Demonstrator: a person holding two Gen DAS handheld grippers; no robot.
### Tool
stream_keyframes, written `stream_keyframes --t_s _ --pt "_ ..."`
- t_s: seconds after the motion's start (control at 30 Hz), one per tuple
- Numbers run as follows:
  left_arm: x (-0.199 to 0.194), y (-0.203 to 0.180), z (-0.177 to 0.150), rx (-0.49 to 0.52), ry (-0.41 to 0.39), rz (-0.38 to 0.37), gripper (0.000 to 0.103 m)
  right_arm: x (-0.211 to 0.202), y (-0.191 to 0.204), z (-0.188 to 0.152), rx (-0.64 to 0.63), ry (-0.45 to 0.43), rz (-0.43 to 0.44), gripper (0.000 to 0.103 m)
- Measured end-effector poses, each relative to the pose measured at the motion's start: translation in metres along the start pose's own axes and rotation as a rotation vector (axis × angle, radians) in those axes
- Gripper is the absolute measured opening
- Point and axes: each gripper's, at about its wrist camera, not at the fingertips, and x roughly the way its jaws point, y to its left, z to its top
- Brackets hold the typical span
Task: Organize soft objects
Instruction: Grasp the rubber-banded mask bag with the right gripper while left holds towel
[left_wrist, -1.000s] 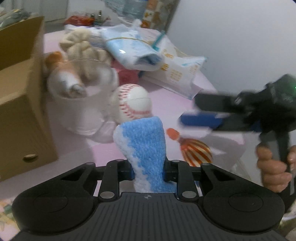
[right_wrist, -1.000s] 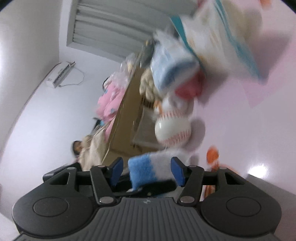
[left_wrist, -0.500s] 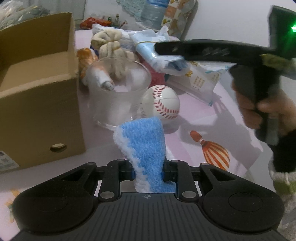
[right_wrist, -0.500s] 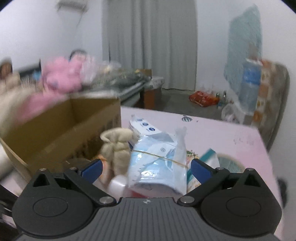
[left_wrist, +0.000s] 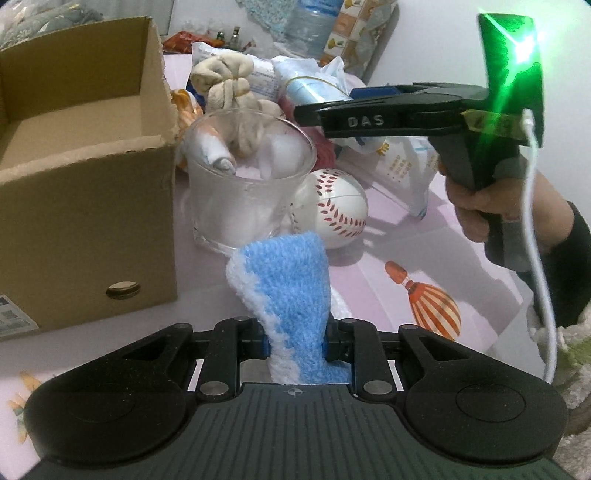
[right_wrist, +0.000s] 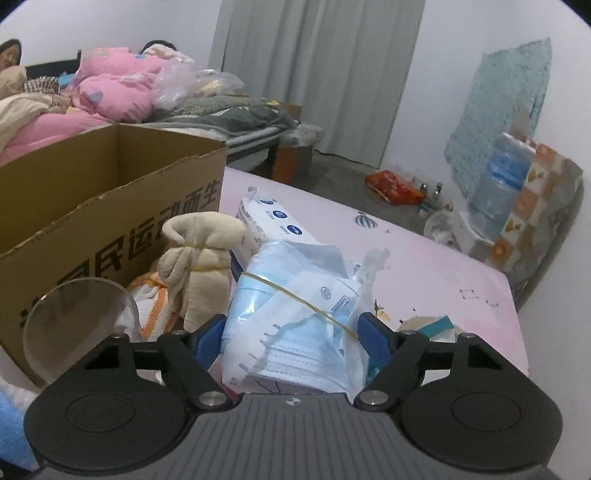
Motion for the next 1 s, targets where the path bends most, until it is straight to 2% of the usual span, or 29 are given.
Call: stream_keyframes --t_s 0.1,0.2,0.37,0.53,0.8,1.0 --pt "0.001 0.0 0.0 0.001 -0.002 0.001 0.021 -0.008 -0.005 -0.003 0.03 -0.011 0.015 0.093" --pt "0.0 0.0 -0.002 0.006 -0.012 0.004 0.017 -0.026 -0.01 -0.004 0.083 -0.058 0.037 0.09" --pt "-0.001 0.002 -0.006 -0.007 -0.051 0.003 0.015 -0.053 -0.028 -0.009 0.199 -0.128 0.05 0.087" --pt "-0.01 -0.003 -0.007 -0.003 -0.072 -0.003 0.015 -0.089 -0.049 -0.02 0.338 -0.207 0.103 0.087" --pt "-0.048 -0.017 -0.019 0.038 -0.133 0.023 0.015 -0.148 -0.064 -0.036 0.484 -0.321 0.204 0.087" --pt "-0.113 -0.019 -0.027 0.049 -0.227 0.039 0.015 -0.189 -0.046 -0.023 0.488 -0.408 0.323 0.087"
